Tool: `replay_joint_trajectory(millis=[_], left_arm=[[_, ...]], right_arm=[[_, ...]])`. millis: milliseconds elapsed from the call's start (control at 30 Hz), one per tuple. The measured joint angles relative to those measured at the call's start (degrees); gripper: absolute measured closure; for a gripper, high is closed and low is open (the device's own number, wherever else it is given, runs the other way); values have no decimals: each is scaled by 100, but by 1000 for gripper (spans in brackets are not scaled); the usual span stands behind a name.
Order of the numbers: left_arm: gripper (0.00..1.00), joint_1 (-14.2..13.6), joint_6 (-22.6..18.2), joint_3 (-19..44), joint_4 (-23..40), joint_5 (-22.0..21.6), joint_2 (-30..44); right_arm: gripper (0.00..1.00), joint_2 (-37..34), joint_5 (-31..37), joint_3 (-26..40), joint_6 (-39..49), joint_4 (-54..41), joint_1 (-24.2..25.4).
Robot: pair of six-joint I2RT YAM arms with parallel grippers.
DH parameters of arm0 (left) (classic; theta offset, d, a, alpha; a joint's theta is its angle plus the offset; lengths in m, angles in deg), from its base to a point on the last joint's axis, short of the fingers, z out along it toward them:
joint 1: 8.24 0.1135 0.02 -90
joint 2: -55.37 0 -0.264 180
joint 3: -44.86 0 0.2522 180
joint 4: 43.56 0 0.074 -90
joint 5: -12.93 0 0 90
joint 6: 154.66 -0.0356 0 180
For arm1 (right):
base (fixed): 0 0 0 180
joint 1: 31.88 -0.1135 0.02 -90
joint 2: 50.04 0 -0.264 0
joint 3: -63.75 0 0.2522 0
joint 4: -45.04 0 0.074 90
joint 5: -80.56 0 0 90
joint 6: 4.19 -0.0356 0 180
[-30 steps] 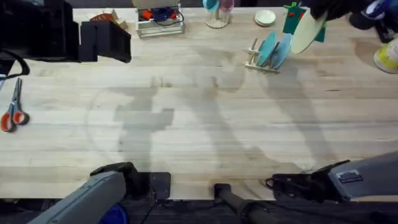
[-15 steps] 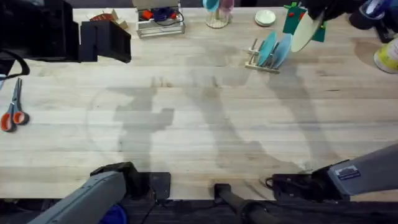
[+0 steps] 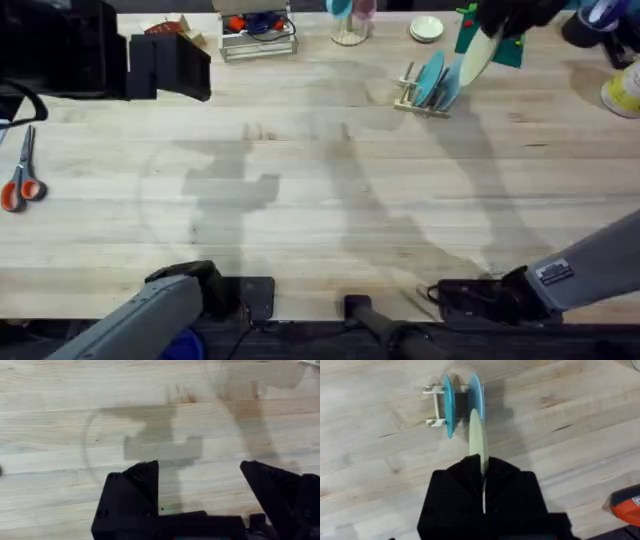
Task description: Pick up the plates from the table one by one and place each into a slot on the dish rack.
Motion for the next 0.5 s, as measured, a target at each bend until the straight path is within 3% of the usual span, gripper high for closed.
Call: replay_joint_trajectory(millis=[500], left_arm=[[5,0,0,0,0,0,-1]], right_arm=[[971,-590,0,0,129,218,101]])
